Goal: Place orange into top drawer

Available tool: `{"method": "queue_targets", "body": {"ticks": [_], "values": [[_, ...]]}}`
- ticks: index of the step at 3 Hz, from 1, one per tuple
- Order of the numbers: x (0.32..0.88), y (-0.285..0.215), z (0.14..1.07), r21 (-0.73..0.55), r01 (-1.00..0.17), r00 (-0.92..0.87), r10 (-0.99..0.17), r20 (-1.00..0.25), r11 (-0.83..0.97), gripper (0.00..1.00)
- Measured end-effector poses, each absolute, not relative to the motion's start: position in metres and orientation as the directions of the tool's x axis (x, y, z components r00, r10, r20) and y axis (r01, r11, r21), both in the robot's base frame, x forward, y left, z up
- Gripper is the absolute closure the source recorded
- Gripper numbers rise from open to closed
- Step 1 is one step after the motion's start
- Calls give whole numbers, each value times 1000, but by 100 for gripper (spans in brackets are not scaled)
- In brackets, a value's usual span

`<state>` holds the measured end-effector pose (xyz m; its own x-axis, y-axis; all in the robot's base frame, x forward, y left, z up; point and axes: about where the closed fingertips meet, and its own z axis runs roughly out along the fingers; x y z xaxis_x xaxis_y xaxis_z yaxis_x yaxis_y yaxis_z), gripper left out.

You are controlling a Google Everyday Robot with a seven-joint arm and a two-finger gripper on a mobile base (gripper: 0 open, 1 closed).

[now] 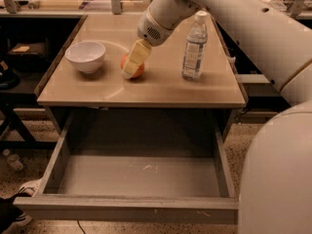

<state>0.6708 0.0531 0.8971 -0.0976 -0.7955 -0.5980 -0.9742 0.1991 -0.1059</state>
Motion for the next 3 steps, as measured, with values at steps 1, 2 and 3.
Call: {"method": "queue_targets", "body": {"ticks": [1, 2, 3], "values": [[685, 53, 884, -80, -974, -124, -787, -605, 214, 0], [693, 55, 870, -51, -974, -146, -783, -605, 221, 0], [695, 60, 857, -5, -977, -168, -780, -603, 214, 0]]}}
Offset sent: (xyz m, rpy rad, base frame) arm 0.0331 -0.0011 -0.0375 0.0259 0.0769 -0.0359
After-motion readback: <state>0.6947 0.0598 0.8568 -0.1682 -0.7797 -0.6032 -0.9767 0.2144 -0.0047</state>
